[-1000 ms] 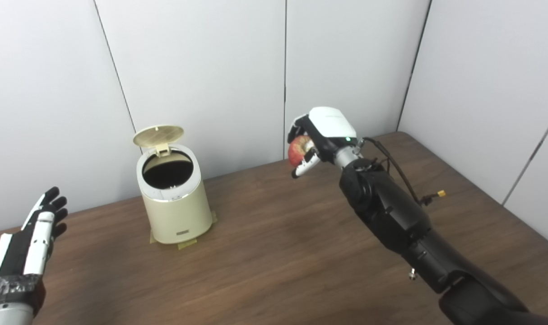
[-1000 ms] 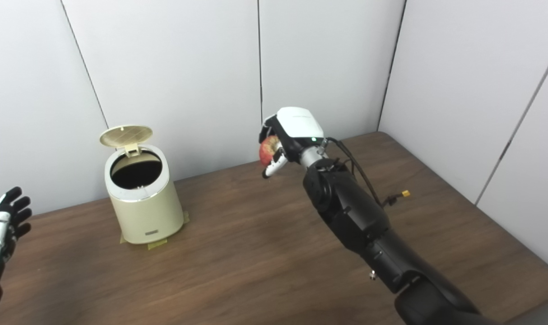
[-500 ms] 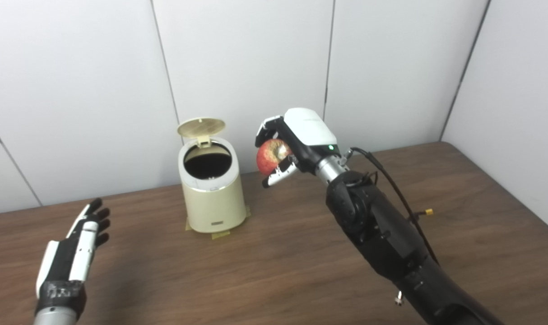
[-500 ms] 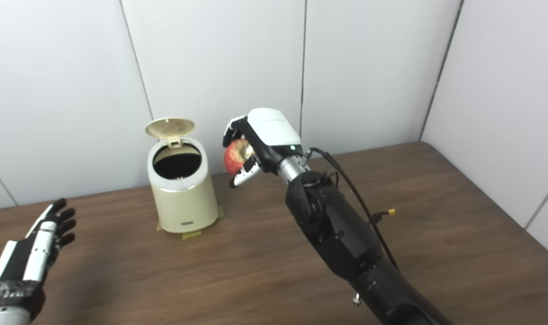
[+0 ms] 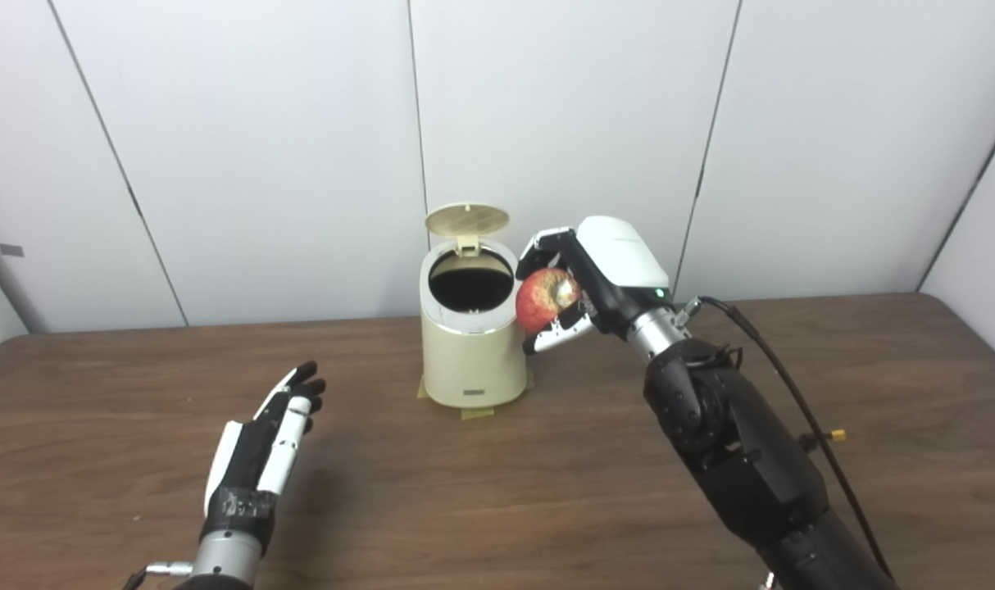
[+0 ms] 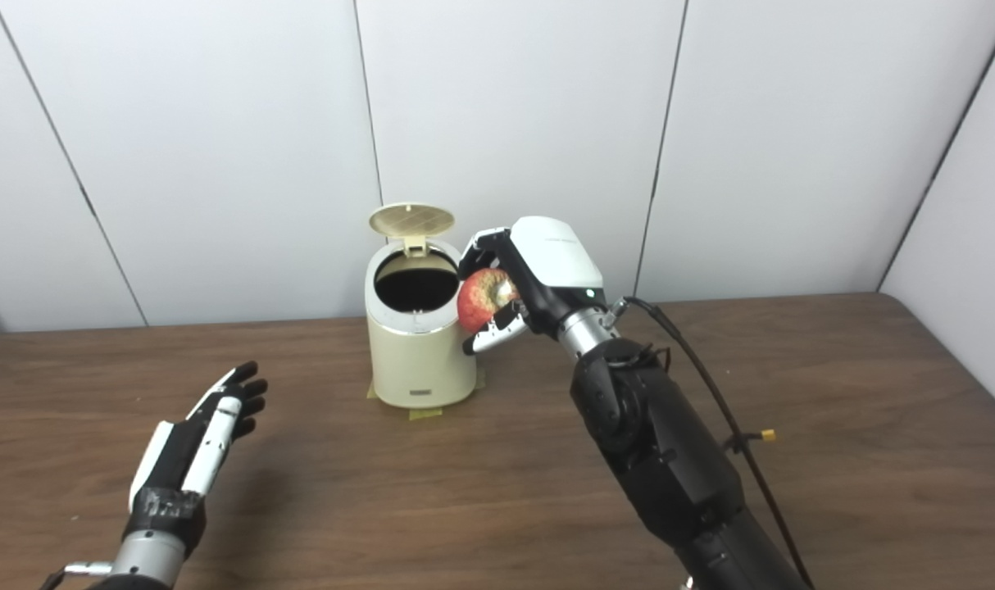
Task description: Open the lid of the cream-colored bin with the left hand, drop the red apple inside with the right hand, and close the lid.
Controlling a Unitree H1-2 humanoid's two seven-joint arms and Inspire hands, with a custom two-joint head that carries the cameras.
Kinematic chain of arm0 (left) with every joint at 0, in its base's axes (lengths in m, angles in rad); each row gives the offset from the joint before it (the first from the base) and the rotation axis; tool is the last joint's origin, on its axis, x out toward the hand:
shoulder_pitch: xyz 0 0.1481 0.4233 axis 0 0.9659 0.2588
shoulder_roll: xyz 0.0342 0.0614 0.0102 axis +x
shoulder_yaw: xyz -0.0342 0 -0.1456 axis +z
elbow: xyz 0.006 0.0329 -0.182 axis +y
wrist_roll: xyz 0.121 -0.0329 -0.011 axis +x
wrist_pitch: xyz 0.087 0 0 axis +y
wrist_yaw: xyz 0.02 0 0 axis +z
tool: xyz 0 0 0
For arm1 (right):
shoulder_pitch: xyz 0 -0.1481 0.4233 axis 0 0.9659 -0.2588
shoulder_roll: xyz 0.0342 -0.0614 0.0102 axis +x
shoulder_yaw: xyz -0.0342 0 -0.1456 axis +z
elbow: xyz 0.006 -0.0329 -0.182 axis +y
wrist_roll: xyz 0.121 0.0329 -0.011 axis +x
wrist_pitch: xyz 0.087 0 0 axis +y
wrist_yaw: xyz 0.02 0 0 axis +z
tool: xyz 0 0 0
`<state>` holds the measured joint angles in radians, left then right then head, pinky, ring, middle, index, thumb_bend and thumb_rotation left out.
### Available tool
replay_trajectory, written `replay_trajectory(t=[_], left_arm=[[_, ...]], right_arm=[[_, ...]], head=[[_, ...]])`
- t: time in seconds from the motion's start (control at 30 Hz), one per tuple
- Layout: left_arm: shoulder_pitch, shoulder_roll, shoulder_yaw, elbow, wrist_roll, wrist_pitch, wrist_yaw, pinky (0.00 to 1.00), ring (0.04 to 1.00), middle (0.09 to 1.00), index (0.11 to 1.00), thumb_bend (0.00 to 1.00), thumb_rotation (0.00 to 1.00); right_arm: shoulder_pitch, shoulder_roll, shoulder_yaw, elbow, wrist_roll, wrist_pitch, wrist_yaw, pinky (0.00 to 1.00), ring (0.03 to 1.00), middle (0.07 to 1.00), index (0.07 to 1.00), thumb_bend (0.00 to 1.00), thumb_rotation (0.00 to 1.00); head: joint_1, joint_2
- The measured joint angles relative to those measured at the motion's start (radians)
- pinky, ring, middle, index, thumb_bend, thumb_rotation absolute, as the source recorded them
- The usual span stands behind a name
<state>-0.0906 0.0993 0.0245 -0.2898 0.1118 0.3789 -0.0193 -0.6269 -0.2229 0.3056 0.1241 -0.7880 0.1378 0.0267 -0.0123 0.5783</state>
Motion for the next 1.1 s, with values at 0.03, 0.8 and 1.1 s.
replay_trajectory(t=[0.03,0.8,1.1], left_arm=[[0.004,-0.004,0.001,0.000,0.004,0.000,0.010,0.94,0.893,0.888,0.924,0.41,0.93],[0.012,-0.052,-0.041,-0.001,0.078,-0.006,0.050,0.92,0.905,0.887,0.917,0.34,0.96],[0.012,-0.084,-0.054,0.001,0.086,-0.011,0.062,0.88,0.903,0.878,0.927,0.38,0.91]], right_arm=[[-0.003,0.005,0.001,0.015,0.000,-0.010,-0.010,0.37,0.380,0.495,0.509,0.52,0.00],[-0.104,0.043,-0.009,0.088,0.018,-0.027,-0.061,0.32,0.389,0.503,0.510,0.50,0.00],[-0.159,0.064,0.021,0.233,0.017,-0.081,-0.120,0.32,0.395,0.503,0.501,0.50,0.00]], head=[[0.006,-0.002],[0.045,-0.020],[0.071,-0.028]])
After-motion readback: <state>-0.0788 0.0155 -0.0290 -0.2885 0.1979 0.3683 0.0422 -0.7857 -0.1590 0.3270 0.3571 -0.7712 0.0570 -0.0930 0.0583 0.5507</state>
